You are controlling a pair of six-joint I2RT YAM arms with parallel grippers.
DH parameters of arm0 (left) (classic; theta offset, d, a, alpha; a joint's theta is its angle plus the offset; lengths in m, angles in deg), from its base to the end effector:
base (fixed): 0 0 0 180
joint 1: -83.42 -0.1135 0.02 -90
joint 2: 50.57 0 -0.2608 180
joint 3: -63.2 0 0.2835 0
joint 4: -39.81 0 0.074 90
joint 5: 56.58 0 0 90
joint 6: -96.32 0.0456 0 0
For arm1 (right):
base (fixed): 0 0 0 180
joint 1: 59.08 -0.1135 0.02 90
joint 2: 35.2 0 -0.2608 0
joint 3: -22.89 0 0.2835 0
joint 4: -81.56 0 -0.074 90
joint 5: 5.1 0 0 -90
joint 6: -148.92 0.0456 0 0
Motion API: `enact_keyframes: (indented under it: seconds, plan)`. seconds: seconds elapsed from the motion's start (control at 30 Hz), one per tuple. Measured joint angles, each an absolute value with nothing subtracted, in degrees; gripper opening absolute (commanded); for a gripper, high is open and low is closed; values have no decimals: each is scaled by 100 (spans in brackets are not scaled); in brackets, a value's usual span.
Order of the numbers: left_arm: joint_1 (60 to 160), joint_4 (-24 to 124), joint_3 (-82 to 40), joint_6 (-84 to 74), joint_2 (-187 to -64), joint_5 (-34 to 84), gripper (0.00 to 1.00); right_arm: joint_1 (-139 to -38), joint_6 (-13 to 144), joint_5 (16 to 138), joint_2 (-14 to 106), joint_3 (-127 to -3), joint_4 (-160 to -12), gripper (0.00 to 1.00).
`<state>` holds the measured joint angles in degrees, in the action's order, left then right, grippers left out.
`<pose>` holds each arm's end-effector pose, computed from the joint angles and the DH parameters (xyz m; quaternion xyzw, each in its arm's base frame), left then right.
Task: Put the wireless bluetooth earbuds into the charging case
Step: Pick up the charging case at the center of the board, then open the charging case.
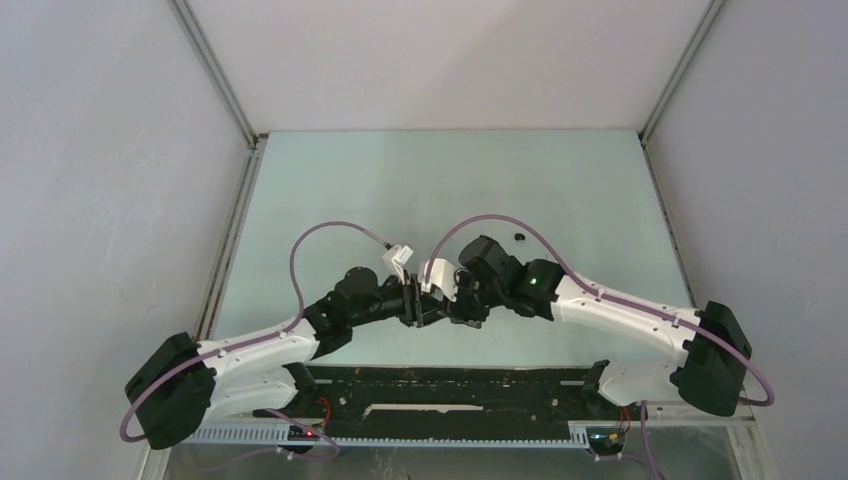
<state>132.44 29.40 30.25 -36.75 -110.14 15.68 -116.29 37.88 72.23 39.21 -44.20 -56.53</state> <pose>0.1562 -0.2010 0.1786 0.1335 0.7843 -0.5126 0.3229 0.1587 0.2647 0.2388 -0.6177 0.6985 0.2058 0.2970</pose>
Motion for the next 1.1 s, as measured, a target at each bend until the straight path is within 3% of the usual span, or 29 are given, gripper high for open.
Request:
enact_keyframes:
  seconds: [0.13, 0.23, 0.3, 0.43, 0.57, 0.8, 1.1]
  plan:
    - [13242, 2817, 2940, -3749, -11182, 1404, 35, -11629, 3788, 7232, 3895, -4422, -5631, 23]
    - [13237, 2682, 2935, -3835, -11281, 1319, 23, -11633, 3790, 7276, 3860, -4422, -5545, 29]
    - [13237, 2640, 2924, -3874, -11329, 1284, 15, -11633, 3795, 7300, 3851, -4422, -5515, 40]
    - [13261, 2568, 2918, -3857, -11340, 1196, 8, -11502, 3810, 7090, 3781, -4427, -5414, 58]
    - [13434, 2468, 2926, -3500, -11053, 1181, 4, -10722, 3836, 5794, 3702, -4654, -4973, 72]
    - [14092, 2478, 2988, -2095, -10024, 1513, 0, -9157, 3305, 3521, 3667, -5471, -3860, 68]
    - [14693, 2850, 2981, -515, -9792, 2097, 0, -9183, 2485, 2629, 3718, -5557, -2770, 60]
